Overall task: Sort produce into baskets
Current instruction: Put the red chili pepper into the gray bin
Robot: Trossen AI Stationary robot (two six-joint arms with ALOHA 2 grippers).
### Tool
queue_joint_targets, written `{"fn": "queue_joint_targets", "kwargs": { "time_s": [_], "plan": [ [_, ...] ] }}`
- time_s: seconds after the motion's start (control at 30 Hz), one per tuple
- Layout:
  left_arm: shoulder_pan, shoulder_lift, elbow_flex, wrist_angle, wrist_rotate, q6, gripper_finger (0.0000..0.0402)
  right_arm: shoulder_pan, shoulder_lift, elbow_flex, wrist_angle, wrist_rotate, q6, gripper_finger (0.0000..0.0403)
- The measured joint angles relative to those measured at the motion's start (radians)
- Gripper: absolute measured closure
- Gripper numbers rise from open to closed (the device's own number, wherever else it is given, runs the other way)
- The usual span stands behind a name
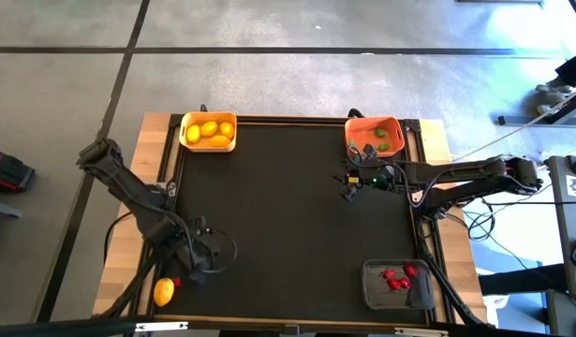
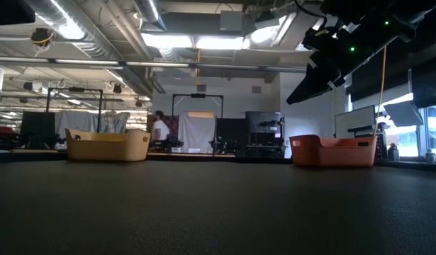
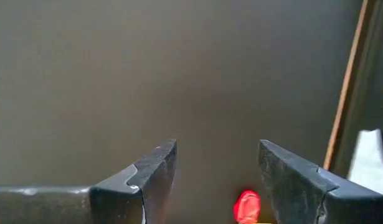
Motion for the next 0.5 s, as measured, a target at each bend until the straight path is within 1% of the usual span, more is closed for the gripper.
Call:
{"fn": "queue_joint_targets", "kwargs": {
  "time_s": [0.13, 0.3, 0.5],
  "plan": [
    [-0.026, 0.054, 0.0, 0.001, -0.001, 0.023, 0.0187, 0.0, 0.0, 0.0, 0.0, 0.0, 0.0, 0.0196],
    [-0.063, 0.109, 0.0, 0.005, 0.024, -0.04, 0.0197, 0.0, 0.0, 0.0, 0.0, 0.0, 0.001, 0.0196],
    [-0.136, 0.163, 0.0, 0.008, 0.039, -0.101, 0.0202, 0.0, 0.0, 0.0, 0.0, -0.001, 0.003, 0.0196]
  ]
}}
